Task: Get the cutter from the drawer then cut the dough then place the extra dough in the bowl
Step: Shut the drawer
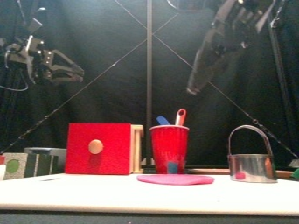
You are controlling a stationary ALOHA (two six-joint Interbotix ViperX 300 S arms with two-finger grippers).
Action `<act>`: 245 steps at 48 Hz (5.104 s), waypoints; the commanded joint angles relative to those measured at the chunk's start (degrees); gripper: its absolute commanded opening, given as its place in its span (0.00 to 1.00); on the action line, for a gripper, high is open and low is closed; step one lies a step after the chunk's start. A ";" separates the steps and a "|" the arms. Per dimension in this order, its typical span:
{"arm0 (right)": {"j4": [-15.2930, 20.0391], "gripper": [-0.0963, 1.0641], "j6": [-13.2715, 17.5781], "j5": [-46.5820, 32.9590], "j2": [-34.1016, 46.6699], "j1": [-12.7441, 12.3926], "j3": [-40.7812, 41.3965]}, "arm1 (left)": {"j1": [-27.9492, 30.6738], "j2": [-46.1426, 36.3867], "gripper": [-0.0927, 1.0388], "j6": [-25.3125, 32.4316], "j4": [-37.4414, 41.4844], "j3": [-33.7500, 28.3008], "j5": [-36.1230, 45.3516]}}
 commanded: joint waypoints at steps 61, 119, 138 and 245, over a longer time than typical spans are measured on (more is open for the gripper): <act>0.35 0.32 0.35 -30.41 21.27 -10.63 -13.71 | 24.43 37.00 0.49 11.25 13.97 -51.42 64.42; 1.67 0.24 0.18 -8.79 29.97 -12.04 -27.51 | 30.23 56.43 0.49 27.69 8.53 -66.53 83.23; 1.49 0.24 0.18 -8.88 31.11 -12.83 -27.86 | 30.06 57.13 0.49 28.74 7.91 -66.45 83.14; -5.19 0.23 0.09 -6.15 29.88 -19.69 -26.98 | 27.86 57.30 0.49 28.65 8.35 -63.98 83.76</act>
